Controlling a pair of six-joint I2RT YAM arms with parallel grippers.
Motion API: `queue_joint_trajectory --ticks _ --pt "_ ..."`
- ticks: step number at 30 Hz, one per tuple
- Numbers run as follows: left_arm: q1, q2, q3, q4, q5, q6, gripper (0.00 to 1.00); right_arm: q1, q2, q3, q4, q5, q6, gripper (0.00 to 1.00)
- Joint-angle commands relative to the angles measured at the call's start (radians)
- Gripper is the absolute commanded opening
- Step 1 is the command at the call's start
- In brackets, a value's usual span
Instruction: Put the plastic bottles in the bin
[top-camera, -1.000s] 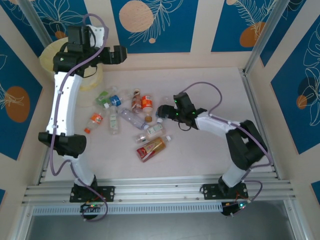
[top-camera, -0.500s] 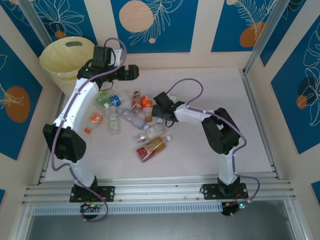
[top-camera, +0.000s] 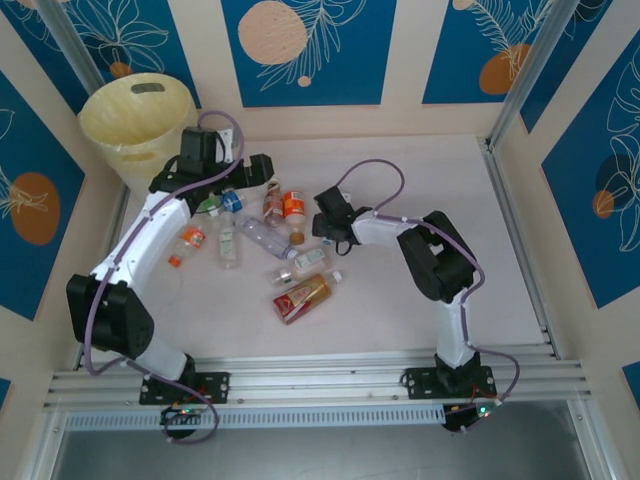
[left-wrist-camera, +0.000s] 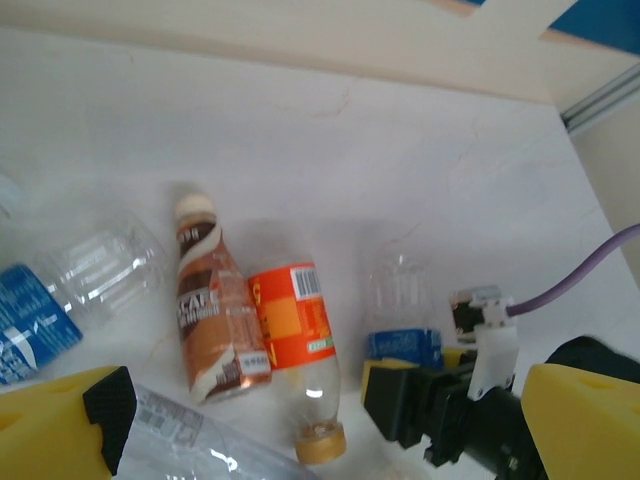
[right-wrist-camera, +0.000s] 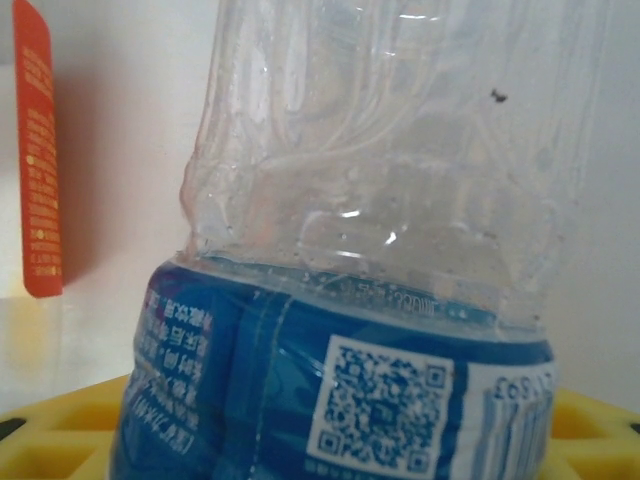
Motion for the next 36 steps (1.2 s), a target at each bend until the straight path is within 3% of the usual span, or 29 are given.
queue_joint_trajectory --ticks 1,6,8,12,18,23,28,36 --pt "-0.007 -0.010 -0.040 0.072 0.106 -0.033 1.00 -0.002 -0.116 -0.067 0.115 -0.061 -0.120 0.57" --pt "-0.007 0.031 -0.067 0.195 0.411 -0.075 1.00 -0.003 -0.297 -0.188 0.211 -0.177 -0.217 0.55" --pt "-0.009 0.048 -0.090 0.276 0.469 -0.134 1.00 -0.002 -0.360 -0.230 0.250 -0.263 -0.248 0.55" --pt "-0.013 0.082 -0.101 0.354 0.531 -0.182 1.00 0.001 -0.453 -0.304 0.344 -0.419 -0.281 0.55" --pt "-0.027 0.121 -0.095 0.429 0.602 -0.226 1.00 0.012 -0.487 -0.314 0.400 -0.534 -0.295 0.56" --pt "-0.060 0.150 -0.077 0.433 0.665 -0.204 1.00 0.029 -0.471 -0.274 0.411 -0.574 -0.289 0.56" --pt "-0.072 0.168 -0.052 0.355 0.633 -0.169 1.00 0.044 -0.462 -0.256 0.444 -0.576 -0.291 0.56" --pt "-0.072 0.175 -0.091 0.498 0.643 -0.258 0.67 0.067 -0.456 -0.245 0.469 -0.577 -0.299 0.59"
